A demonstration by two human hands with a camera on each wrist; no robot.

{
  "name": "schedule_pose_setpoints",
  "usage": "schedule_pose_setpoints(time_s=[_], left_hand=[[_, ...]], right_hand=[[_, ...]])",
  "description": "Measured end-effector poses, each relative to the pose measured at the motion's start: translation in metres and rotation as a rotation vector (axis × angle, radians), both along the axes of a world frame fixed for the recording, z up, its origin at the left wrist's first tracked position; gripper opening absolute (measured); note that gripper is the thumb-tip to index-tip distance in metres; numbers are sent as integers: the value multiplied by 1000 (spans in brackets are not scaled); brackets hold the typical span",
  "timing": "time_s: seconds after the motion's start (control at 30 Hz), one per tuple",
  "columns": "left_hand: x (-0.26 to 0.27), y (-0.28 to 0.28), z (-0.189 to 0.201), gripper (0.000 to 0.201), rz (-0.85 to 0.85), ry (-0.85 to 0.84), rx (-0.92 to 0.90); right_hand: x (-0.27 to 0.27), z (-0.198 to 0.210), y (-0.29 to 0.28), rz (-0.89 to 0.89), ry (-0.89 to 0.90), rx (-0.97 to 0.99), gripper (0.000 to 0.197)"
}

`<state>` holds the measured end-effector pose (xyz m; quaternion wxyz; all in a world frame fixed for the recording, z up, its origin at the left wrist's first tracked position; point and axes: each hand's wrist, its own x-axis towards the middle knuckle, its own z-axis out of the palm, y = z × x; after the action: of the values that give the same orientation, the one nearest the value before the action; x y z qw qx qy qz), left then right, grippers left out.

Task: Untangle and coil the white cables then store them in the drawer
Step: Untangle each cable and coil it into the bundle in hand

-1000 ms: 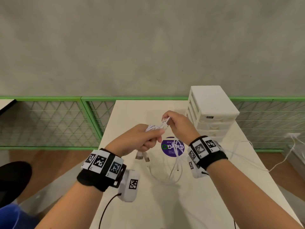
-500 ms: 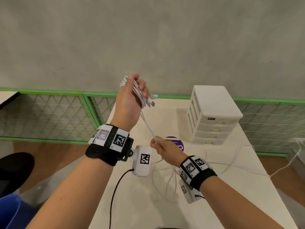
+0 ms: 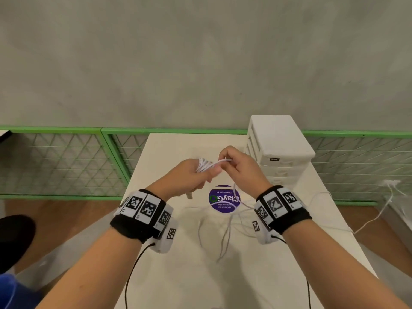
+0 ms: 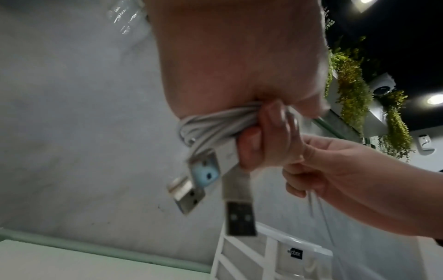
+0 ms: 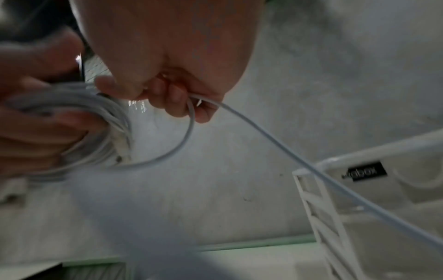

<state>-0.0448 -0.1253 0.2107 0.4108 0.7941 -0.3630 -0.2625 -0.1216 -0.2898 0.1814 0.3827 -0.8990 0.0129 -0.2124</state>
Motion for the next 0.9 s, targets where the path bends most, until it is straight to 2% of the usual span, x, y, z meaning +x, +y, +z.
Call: schedule_pose_setpoints(time_s=[0.07,0.13,0.17,0.3,0.4,0.43,0.5,0.57,0.67,0.77,0.83,0.9], left_hand=[[-2,3,6,37,-10,62,1],[-4,4,12,39,-63,196,-80],[-6,5,15,41,-92,249,-124],[-13,5,25,45,-175,440,-326],[-10,4,31,49,-155,591,-542],[-8,3,33,50,-131,649,-632],[-5,2,40,52,-59,699,-798],[-1,1,50,55,54,666,-926],[8,1,60,55,272,601,-1081],[18,-1,57,39,423,479,-1196],[26,1,46,27,480,197,-1097],[29,5,28,27,457,-226,-786]], right_hand=[[4,3,-4,1,-27,-88,20],[8,3,-5,3,-58,-126,40],[10,0,-4,8,-56,-121,43],[15,-13,10,14,33,-3,22],[16,-20,22,-6,48,3,37],[15,-23,24,0,65,0,36],[11,-32,27,28,115,-5,23],[5,-40,29,51,162,16,12],[-3,-50,37,76,239,72,12],[-12,-54,48,122,292,75,12],[-16,-51,54,167,242,101,12],[-16,-41,59,171,144,203,12]])
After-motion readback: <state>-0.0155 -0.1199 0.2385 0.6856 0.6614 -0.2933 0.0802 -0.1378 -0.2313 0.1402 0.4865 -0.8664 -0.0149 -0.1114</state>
